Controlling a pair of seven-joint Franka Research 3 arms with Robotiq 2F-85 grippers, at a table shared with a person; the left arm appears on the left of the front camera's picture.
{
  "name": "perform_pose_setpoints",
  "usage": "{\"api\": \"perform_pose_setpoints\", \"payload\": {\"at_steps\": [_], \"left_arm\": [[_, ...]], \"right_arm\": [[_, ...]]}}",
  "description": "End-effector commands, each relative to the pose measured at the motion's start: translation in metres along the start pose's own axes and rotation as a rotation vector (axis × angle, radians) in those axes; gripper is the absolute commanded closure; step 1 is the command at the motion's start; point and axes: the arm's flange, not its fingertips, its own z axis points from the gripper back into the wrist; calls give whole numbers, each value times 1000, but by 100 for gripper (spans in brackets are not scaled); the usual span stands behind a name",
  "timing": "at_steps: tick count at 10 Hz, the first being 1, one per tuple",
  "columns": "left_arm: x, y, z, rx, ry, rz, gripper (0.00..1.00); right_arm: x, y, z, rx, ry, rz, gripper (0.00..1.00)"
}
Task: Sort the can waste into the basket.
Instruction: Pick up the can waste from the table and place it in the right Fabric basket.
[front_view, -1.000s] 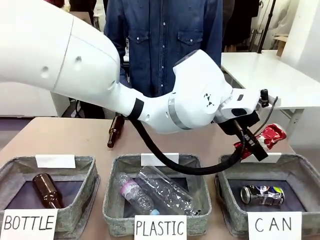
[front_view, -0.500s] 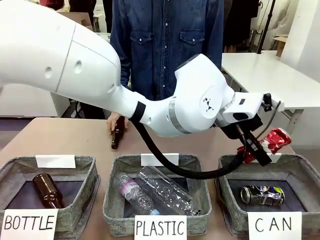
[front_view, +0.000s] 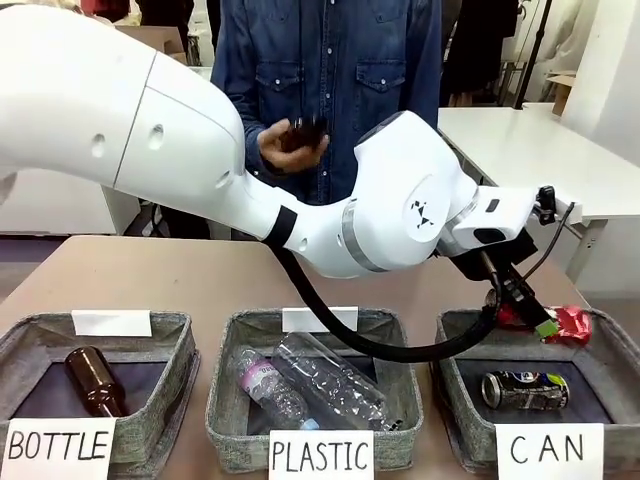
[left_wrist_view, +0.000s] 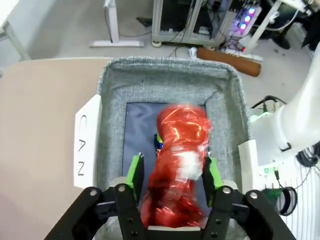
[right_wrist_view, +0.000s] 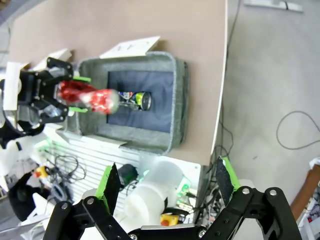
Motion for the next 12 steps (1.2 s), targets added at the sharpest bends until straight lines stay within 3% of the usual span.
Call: {"api": "perform_pose_setpoints", "payload": {"at_steps": [1,7,9,12], "left_arm": [[-6,-4,7,-1,-16,-20,0],[-3,-33,39,-29,-46,-56,0],[-3,-44,67,-60,-19,-44,0],[1,-53,92,11,-7,-101,0]], "right_arm": [[-1,0,3,-8,11,-20,0],[-1,0,3,-8,11,-20,0],[-1,0,3,-8,11,-20,0],[-1,0,3,-8,11,-20,0]]}}
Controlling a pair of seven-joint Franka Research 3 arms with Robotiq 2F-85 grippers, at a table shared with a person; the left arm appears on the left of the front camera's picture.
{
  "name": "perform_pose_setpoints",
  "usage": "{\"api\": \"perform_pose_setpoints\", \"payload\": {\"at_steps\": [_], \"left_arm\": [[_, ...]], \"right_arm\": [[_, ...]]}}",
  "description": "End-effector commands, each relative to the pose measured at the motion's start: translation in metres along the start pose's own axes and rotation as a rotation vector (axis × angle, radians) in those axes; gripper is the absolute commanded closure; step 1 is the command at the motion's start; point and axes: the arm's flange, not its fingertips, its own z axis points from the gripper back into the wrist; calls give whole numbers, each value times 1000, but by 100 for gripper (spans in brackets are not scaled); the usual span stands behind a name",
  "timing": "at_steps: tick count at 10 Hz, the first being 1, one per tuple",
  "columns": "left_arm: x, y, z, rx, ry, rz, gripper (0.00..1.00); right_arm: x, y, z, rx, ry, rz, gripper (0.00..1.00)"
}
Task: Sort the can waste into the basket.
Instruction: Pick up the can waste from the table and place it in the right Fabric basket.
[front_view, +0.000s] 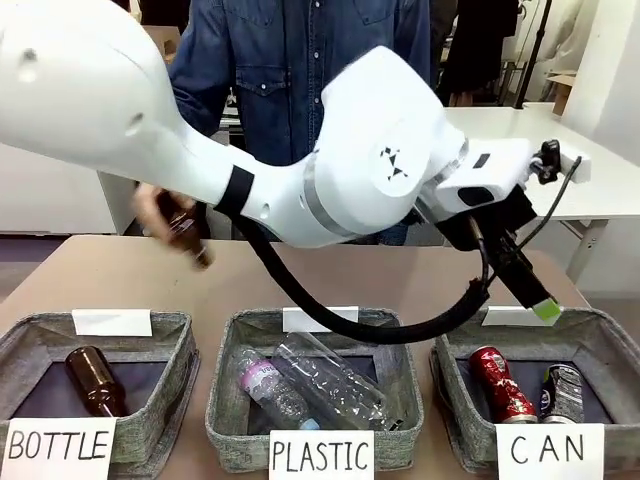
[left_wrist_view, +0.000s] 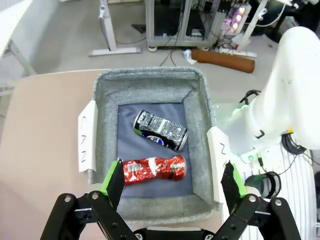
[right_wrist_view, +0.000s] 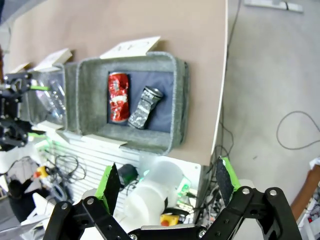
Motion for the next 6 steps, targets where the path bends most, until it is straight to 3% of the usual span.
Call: {"api": "perform_pose_setpoints", "payload": {"at_steps": [1,6], "left_arm": [[-23,-10,26,34,16,-27,0],[-16,-2,12,5,-52,-18,0]], "right_arm": [[-1,0,3,-9,12,-20,0],[-1,0,3,-9,12,-20,0]]}}
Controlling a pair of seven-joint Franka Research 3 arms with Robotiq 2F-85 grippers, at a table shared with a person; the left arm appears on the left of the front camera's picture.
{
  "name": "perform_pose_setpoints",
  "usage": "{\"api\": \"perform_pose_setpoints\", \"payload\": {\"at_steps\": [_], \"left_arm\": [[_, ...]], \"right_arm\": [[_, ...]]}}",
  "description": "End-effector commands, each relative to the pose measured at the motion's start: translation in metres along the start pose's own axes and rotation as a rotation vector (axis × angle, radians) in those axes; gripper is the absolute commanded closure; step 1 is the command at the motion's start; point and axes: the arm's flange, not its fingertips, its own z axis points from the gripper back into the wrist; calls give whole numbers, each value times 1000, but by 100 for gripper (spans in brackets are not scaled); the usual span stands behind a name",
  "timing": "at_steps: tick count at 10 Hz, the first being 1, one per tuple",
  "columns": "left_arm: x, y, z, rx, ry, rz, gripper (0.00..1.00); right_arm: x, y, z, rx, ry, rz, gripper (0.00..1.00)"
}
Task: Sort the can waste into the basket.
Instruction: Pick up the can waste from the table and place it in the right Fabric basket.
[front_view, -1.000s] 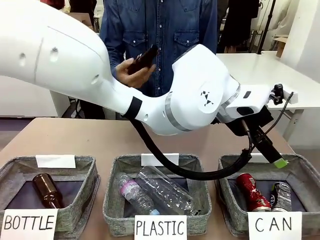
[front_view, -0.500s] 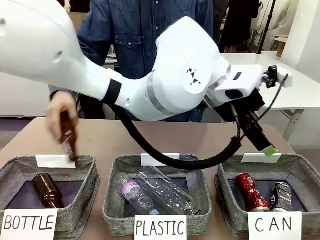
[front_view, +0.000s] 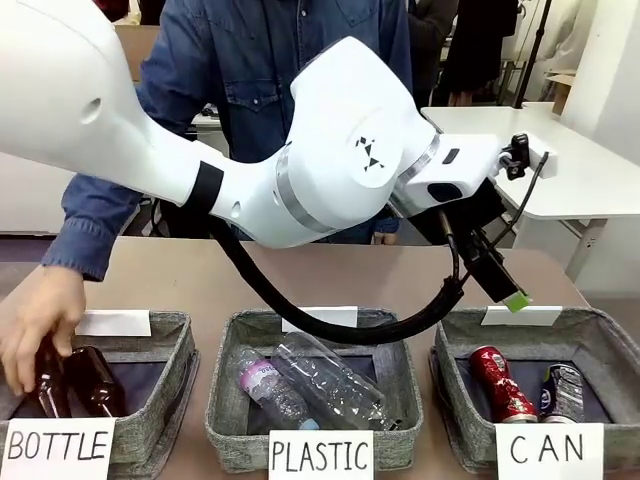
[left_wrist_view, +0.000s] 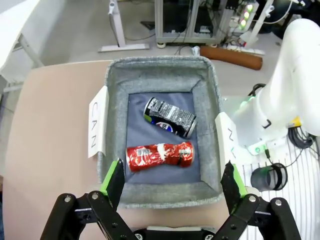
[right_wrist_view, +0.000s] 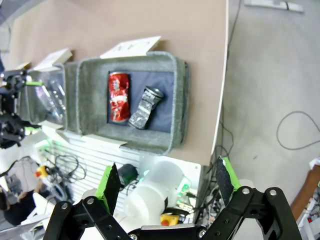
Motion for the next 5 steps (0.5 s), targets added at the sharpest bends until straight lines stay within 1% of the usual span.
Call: {"api": "perform_pose_setpoints", "payload": {"at_steps": [1,3,5], "left_arm": [[4,-3,-4,-30,-92,-15,0],[2,-1,0,-15,-105,-20,0],[-6,1,20,30,-74,-24,0]], "right_arm": [[-2,-1,3,-9,11,-21,0],[-2,-1,3,-9,11,-21,0],[-2,-1,3,-9,11,-21,0]]}}
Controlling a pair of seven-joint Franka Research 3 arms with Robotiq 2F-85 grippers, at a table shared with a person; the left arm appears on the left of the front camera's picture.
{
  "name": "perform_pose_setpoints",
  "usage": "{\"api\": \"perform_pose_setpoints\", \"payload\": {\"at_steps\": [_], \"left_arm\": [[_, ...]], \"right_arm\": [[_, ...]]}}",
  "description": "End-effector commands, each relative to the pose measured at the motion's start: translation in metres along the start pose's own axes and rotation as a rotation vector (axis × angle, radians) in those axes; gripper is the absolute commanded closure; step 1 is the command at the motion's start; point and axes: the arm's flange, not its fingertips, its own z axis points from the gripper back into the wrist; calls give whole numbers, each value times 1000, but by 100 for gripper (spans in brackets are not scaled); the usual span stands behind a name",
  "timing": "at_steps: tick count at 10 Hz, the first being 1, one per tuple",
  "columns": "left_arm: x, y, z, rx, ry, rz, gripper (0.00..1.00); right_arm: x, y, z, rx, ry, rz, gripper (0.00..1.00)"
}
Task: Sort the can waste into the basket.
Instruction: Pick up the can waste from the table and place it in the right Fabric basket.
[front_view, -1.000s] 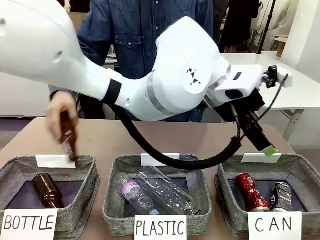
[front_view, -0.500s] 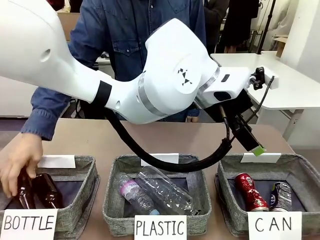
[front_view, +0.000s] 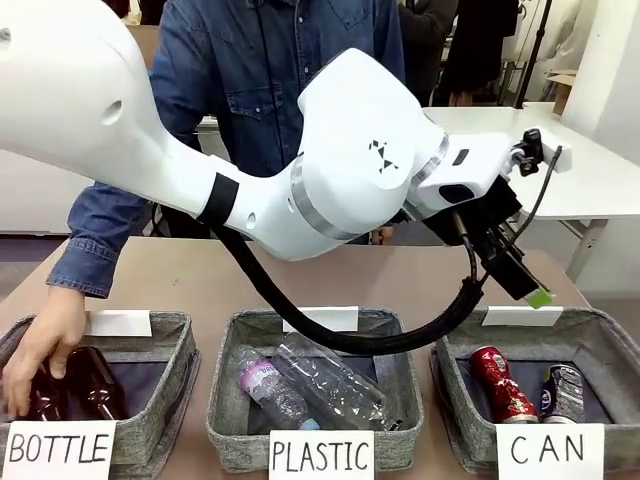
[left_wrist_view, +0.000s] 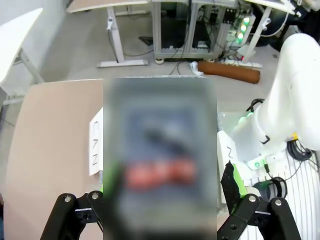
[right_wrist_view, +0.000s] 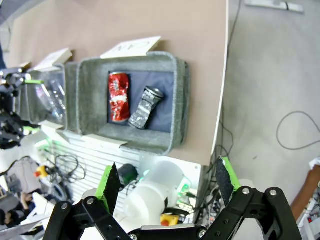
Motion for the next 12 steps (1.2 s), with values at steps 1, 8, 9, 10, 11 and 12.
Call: {"api": "perform_pose_setpoints", "payload": {"at_steps": [1,8,9,10,11,12], "left_arm": [[-15,-7,35,42,13,-19,0],[-47,-3,102,151,49,47,0],[-62,-4,131,177,46,85,0],[-83,-4,166,233,46,161,0],[-114,-1,213,266,27,329,0],[-145,2,256,282,29,488,0]], "right_arm": [[-2,-1,3,-10,11,-22,0],[-2,-1,3,-10,11,-22,0],[-2,-1,3,-10,11,-22,0],[0,0,0,1,0,0,0],[9,19,3,23,-34,48,0],[25,47,-6,81,-31,124,0]]}}
